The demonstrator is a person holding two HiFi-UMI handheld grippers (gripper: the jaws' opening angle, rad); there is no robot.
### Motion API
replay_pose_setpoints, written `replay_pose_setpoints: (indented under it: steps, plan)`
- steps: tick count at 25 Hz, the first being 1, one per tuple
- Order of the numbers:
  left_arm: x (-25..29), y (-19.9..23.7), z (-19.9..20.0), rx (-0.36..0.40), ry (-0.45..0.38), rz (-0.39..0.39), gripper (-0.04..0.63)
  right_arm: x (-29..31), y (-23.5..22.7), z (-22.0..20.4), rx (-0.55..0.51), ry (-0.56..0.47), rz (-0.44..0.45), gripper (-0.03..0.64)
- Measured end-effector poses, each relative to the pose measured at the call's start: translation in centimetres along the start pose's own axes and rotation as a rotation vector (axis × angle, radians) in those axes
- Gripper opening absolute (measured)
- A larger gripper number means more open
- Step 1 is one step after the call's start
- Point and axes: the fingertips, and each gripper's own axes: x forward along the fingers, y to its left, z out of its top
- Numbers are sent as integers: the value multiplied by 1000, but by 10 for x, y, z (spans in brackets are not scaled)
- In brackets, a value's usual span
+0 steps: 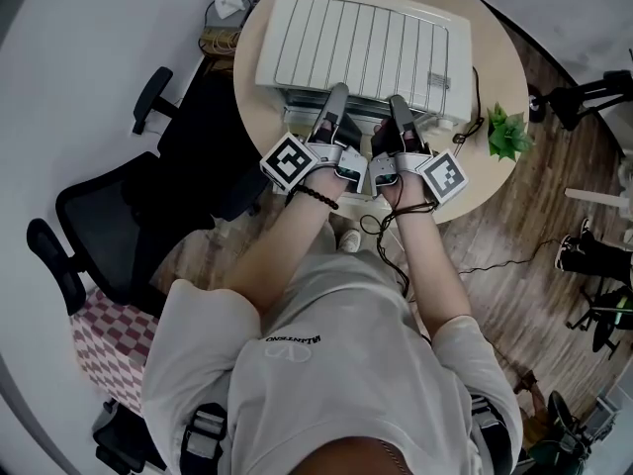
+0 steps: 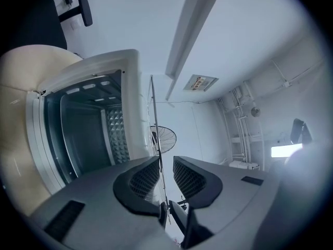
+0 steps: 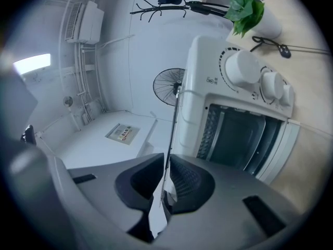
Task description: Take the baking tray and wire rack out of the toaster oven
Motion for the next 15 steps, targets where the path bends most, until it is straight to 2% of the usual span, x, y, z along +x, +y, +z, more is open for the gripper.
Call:
replay_pose_setpoints:
  steps: [4, 6, 9, 12, 15]
  plan:
    - [0, -5, 0, 16, 10, -13, 131, 1, 3, 0, -10, 2, 12, 43]
    - [1, -10, 0, 8, 14, -35, 170, 2, 6, -1, -17, 9, 24, 89]
    - [2, -18, 1, 24, 20, -57, 228, 2, 9, -2, -18, 12, 32, 94]
    - [1, -20, -2, 25, 40, -37, 289, 2, 8, -1, -16, 3, 20, 94]
    - [-1, -19, -5, 47, 76, -15, 305, 1, 7, 0, -24, 3, 7, 94]
